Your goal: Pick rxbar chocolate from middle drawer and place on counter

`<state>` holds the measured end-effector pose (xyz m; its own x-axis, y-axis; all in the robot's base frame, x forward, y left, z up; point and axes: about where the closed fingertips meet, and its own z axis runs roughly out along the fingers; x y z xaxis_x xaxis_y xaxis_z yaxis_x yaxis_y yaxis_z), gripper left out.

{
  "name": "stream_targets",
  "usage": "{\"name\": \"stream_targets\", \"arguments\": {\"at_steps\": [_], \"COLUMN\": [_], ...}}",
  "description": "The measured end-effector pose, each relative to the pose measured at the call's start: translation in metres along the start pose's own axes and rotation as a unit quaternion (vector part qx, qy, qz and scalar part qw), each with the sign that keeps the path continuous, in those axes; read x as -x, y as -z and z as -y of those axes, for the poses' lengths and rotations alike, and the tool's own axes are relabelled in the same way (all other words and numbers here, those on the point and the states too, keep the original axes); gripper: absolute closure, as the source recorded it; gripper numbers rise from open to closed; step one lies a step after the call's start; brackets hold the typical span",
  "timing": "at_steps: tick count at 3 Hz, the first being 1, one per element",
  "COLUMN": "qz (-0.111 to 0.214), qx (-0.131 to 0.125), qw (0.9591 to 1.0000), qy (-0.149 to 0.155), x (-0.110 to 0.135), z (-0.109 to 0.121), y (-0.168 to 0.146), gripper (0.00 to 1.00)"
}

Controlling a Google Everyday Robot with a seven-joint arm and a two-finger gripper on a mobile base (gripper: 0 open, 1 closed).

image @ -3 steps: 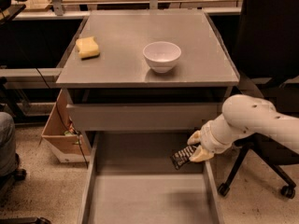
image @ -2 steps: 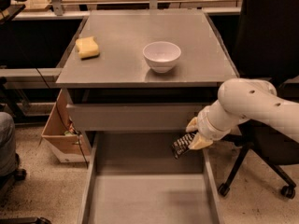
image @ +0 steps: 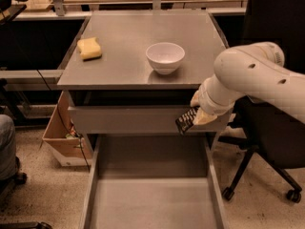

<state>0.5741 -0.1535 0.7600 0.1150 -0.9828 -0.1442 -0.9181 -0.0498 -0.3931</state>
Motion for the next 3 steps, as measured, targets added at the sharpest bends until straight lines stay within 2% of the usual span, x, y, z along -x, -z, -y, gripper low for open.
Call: {"name": "stream_targets", "arguments": {"at_steps": [2, 3], "qz": [-0.04, -0.049], "qx": [-0.069, -0.084], "qw": [0.9967, 0.9951], "qy": [0.014, 0.02], "x": [-0.014, -0.031], "z": [0.063, 0.082], "y": [0.063, 0.094], "gripper": [1.0, 1.0]}}
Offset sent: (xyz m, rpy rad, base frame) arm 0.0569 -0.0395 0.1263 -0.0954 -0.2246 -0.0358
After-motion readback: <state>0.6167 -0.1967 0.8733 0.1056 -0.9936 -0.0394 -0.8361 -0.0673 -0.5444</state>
